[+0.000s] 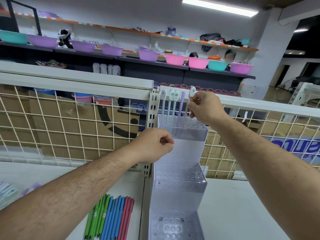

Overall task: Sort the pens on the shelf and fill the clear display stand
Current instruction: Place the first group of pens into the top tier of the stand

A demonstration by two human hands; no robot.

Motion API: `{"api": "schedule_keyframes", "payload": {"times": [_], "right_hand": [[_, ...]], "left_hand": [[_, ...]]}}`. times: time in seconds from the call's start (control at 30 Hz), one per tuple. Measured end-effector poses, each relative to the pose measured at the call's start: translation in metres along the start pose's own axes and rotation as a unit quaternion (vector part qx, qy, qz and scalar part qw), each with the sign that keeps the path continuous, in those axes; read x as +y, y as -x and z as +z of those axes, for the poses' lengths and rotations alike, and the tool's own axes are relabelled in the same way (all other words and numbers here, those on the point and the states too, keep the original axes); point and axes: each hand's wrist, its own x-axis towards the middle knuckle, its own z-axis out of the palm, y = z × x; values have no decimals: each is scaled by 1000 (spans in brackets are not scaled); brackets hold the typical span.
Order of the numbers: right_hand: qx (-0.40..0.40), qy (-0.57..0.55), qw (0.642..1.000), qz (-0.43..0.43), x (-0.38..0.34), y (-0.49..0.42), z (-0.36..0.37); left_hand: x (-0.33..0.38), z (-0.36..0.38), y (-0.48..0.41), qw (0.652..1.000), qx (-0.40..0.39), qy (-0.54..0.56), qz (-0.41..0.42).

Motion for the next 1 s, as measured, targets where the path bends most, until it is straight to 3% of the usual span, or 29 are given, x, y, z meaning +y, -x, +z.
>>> {"api": "schedule_keyframes", "payload": {"times": [0.3,0.47,0.7,1.0], "right_hand": [[-41,40,998,13,2,0,5],[-59,114,992,13,2,11,4],[-34,206,978,-8,-10,52,-4],[-63,263,963,14,-27,111,-1]], "left_hand": [[1,-1,0,1000,3,-9,6],[1,0,0,1000,4,-8,6],[-1,5,1,999,-3,-46,25],[-10,1,29,992,-10,-107,60]]}}
